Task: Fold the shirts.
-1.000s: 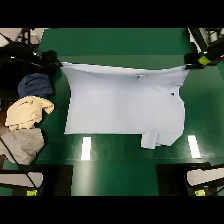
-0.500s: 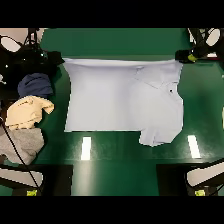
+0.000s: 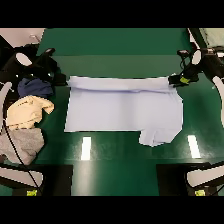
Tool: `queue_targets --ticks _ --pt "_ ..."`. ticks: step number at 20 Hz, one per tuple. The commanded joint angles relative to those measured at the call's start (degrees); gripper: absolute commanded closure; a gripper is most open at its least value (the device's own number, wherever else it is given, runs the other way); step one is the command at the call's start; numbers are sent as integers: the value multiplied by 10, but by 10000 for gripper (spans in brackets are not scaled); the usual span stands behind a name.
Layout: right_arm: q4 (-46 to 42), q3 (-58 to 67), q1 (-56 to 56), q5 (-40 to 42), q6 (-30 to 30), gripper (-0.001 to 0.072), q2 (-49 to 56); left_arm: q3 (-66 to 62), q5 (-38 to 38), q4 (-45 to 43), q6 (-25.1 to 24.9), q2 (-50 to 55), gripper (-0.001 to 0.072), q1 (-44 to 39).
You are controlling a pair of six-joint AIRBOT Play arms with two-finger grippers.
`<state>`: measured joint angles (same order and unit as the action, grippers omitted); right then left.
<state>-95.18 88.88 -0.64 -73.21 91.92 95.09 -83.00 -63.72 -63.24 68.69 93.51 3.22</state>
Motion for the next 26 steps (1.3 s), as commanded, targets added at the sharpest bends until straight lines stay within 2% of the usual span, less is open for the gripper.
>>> queue_targets --ticks 1,5,8,11,17,21,26 --pt "27 -29 -4 -16 1 362 -4 21 -24 1 22 0 212 1" --pt "38 -30 -25 -87 -15 362 -39 6 -150 -45 49 -17 210 25" --pt "151 -85 -71 -91 -59 364 -117 72 -179 -41 48 -81 210 62" --pt "250 -163 -118 -88 -94 364 -184 191 -175 -37 45 -164 210 73" --pt "266 -263 -159 -68 -106 367 -250 388 -117 24 28 -229 211 71" --pt "266 -282 -160 -63 -111 368 -274 442 -77 47 17 -229 211 71" --pt "264 -282 -160 -57 -111 368 -295 450 -54 78 17 -229 213 71"
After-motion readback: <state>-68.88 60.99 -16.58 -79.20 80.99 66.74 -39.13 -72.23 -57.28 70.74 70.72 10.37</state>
